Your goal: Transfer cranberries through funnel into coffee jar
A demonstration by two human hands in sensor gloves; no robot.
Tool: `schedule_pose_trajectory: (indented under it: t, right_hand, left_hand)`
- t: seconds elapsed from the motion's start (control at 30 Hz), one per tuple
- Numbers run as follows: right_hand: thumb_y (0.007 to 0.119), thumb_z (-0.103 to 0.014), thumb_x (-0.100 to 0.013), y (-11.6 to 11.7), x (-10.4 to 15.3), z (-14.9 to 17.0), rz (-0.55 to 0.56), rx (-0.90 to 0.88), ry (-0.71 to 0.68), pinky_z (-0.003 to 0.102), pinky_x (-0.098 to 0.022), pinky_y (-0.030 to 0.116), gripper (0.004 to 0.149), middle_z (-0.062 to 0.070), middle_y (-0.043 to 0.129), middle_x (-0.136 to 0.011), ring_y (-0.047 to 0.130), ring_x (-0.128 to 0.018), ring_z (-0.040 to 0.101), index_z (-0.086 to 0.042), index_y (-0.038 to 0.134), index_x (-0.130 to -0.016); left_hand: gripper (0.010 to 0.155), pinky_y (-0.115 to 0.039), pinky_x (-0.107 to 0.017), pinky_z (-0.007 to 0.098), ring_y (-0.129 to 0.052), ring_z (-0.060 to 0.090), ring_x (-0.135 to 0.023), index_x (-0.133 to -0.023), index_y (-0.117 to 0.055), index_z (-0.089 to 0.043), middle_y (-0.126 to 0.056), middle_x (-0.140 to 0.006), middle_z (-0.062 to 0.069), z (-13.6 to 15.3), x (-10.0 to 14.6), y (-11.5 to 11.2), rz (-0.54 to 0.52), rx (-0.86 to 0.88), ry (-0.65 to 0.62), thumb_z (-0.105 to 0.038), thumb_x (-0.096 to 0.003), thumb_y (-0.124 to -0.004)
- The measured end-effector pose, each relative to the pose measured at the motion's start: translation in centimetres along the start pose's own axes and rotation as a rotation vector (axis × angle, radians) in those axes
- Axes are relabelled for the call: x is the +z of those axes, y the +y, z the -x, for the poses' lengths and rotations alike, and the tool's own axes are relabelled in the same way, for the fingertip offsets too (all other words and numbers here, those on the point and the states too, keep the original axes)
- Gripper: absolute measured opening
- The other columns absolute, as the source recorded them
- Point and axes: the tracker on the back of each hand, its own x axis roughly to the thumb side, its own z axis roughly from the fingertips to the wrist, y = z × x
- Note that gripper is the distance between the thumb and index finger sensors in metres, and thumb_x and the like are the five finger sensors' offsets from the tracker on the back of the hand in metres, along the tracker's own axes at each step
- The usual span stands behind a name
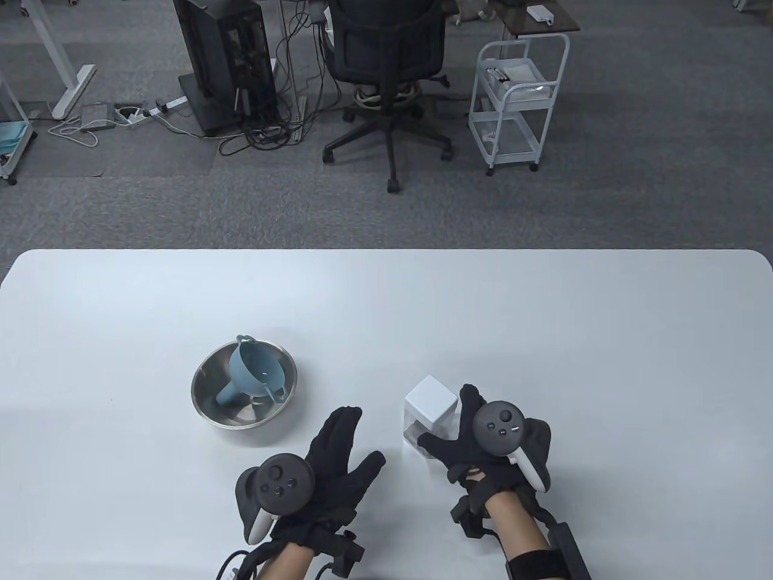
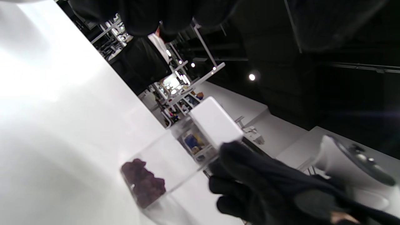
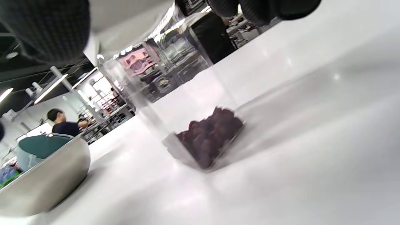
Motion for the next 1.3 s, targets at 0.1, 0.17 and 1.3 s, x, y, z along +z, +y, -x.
schedule_pose_trajectory:
  t: [0.1,0.17,1.3]
  right_hand:
    - [0.082,-0.068,-0.041,-1.9,1.2,0.2,0.022,0.042,-0.071,0.062,-0.07,0.05,0.104,0.024,0.04,-0.116,0.047,-0.103,0.053,-0.006,0.032,-0.108]
    - [0.08,-0.069,-0.042,-3.0,2.2,0.4,0.037,0.023,-0.11,0.062,-0.071,0.046,0.103,0.024,0.039,-0.117,0.043,-0.104,0.052,-0.007,0.032,-0.108]
    - [0.078,-0.072,-0.041,-3.3,6.2,4.7,0.055,-0.208,-0.194,0.061,-0.072,0.045,0.104,0.022,0.04,-0.117,0.043,-0.105,0.049,-0.007,0.033,-0.108]
  left_hand:
    - [0.086,-0.057,-0.074,0.065,-0.059,0.052,-0.107,-0.115,-0.046,-0.015,-0.046,-0.12,0.021,0.0,-0.1,0.0,0.005,-0.001,-0.002,-0.067,-0.0501,-0.066]
    - [0.086,-0.057,-0.074,0.065,-0.058,0.052,-0.108,-0.115,-0.046,-0.015,-0.046,-0.12,0.02,0.1,-0.1,0.0,0.011,0.001,0.0,-0.067,-0.0498,-0.066]
    - [0.087,-0.055,-0.074,0.066,-0.056,0.052,-0.109,-0.116,-0.046,-0.015,-0.044,-0.121,0.021,0.3,-0.3,-0.2,0.038,0.003,0.013,-0.068,-0.05,-0.065]
